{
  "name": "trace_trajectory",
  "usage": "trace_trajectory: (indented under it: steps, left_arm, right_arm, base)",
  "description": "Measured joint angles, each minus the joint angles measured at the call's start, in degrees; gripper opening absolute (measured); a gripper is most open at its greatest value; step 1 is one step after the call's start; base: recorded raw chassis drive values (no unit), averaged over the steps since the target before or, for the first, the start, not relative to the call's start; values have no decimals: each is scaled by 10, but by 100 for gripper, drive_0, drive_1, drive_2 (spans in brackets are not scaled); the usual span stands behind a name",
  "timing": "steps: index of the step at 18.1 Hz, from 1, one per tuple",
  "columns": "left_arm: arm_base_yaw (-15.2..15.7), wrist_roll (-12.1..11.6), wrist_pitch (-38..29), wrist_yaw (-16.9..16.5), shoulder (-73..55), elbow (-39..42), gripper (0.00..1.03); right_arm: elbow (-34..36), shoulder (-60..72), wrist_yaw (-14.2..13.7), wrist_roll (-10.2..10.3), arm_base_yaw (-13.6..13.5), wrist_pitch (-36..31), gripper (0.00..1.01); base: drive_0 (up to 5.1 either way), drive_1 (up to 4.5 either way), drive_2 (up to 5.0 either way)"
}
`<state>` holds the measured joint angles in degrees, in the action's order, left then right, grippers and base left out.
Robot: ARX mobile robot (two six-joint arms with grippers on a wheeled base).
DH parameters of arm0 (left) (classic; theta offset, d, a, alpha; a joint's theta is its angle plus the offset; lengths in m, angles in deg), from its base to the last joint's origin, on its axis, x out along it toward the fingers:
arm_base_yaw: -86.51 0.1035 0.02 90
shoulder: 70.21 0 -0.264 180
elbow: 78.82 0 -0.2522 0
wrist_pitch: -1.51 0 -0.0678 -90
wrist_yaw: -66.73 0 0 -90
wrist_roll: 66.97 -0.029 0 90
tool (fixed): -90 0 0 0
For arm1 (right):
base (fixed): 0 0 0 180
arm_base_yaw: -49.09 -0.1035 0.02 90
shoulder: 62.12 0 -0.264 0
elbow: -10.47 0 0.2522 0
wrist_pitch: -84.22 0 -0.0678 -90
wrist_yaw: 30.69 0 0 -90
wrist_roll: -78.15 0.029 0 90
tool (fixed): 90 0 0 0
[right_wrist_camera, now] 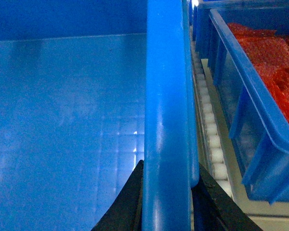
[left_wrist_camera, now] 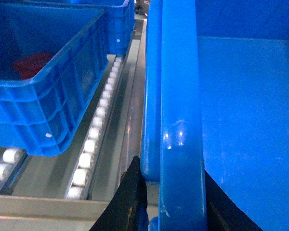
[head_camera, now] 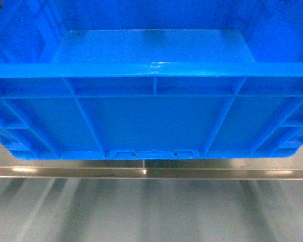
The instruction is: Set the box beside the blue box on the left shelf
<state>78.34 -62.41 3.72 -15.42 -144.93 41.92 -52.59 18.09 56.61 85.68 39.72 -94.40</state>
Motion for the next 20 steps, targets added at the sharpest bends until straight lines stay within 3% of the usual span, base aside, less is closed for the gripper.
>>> trace_trajectory:
  steps: [20]
  left_arm:
    - [0,0,-1,-1,-1,0,16]
  right_arm:
    - [0,2,0,0,0,-1,21]
  base:
    - [11,443,-421]
